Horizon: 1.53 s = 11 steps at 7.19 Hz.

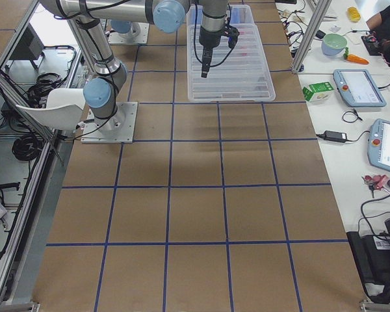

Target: Place red block in blue tray from box

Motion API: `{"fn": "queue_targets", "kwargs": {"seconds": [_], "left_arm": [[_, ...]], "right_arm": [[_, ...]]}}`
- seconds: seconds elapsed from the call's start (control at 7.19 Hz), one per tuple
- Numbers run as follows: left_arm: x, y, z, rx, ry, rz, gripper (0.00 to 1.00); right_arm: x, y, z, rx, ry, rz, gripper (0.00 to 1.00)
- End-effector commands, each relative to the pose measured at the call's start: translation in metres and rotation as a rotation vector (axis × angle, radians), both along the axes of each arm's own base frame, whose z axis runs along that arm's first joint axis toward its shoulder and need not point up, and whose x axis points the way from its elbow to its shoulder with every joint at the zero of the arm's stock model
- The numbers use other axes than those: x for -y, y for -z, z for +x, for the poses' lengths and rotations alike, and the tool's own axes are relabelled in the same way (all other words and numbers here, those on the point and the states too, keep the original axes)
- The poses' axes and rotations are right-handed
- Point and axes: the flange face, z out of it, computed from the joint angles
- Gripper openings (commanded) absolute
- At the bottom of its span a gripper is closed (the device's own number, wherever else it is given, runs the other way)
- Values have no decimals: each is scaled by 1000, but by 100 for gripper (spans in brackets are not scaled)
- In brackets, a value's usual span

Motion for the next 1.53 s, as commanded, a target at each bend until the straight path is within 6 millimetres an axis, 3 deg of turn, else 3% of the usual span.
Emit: {"fn": "queue_targets", "kwargs": {"seconds": [0.0, 0.14, 0.56, 1.11, 1.25, 1.39], "left_arm": [[2, -2, -1, 2, -3, -16, 5], [2, -4, -1, 2, -3, -18, 0], [4, -45, -3, 3, -2, -47, 0], [11, -178, -1, 18, -18, -31, 0], [13, -202, 4, 26, -9, -15, 0], [16, -218, 32, 45, -9, -3, 0]], "right_arm": [[0, 0, 0, 2, 0, -1, 100], [0, 2, 1, 6, 2, 2, 100], [0, 2, 1, 10, 48, -3, 100], [3, 8, -1, -2, 46, 13, 100], [5, 10, -4, 0, 34, 17, 100], [10, 18, -5, 8, 31, 29, 100]]}}
